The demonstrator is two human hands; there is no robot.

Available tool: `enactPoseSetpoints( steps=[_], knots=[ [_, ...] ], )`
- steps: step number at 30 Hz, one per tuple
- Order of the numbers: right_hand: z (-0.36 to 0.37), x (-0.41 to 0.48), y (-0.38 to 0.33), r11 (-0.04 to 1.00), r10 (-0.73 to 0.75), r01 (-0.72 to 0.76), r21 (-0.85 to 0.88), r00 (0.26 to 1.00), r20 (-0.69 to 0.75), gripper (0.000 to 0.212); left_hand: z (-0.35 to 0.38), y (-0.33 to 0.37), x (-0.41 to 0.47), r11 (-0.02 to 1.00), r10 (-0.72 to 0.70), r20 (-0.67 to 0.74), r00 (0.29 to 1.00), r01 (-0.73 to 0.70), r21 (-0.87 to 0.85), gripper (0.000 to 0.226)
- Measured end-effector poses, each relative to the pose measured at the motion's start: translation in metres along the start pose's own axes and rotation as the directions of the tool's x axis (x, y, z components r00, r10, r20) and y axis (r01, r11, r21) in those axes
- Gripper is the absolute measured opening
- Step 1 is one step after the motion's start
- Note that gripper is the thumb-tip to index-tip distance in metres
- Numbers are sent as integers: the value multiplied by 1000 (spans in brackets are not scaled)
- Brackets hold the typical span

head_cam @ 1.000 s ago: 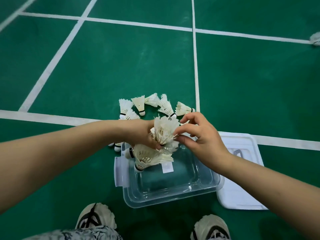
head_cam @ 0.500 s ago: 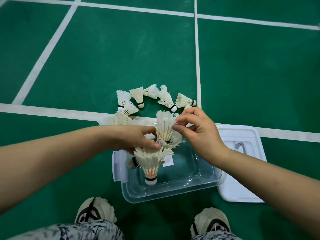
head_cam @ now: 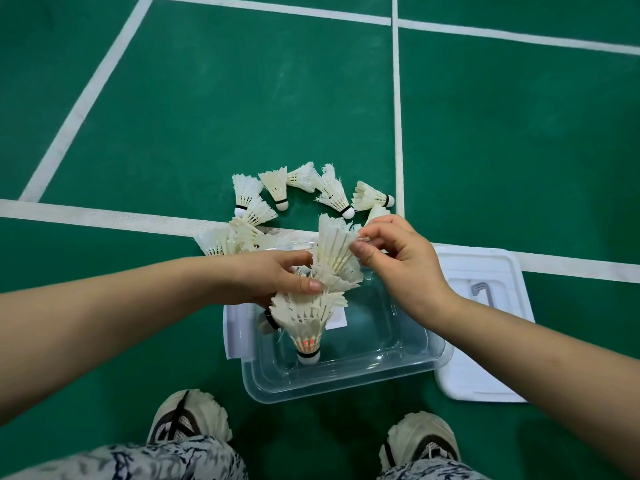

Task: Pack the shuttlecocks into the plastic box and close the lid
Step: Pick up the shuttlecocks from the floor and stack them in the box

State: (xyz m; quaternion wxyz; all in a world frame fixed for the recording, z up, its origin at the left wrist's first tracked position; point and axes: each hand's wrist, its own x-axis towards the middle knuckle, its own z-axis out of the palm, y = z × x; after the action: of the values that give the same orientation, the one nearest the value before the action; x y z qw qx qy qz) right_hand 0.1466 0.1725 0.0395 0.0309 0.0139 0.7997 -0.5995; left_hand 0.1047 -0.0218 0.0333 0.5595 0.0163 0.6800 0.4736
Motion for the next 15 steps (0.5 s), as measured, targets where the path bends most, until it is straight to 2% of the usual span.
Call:
enactPoseSetpoints(
  steps=[2,3,6,10,12,15],
  knots=[
    [-1,-1,1,1000,-8,8,1,1000,-4,25,-1,-2,1,1000,-3,-14,1000,3,-13,69],
    [-1,-2,2,1000,-14,14,2,1000,-10,25,0,-3,0,1000,2,-14,1000,-2,-16,68],
    [-2,-2,4,1000,-18,18,14,999,-32,26,0,-2,0,1000,18,-52,998,-20,-20,46],
    [-5,-2,4,999,-24,22,-27,997,-73,25,-2,-4,2,999,32,-70,997,-31,25,45],
    [-9,0,4,999,-33,29,-30,989,-145,27,-4,-7,2,999,28,-95,995,-24,43,32],
    [-17,7,11,994,-43,16,-105,965,-259,19,-7,-12,3,998,7,-151,988,2,61,32]
  ],
)
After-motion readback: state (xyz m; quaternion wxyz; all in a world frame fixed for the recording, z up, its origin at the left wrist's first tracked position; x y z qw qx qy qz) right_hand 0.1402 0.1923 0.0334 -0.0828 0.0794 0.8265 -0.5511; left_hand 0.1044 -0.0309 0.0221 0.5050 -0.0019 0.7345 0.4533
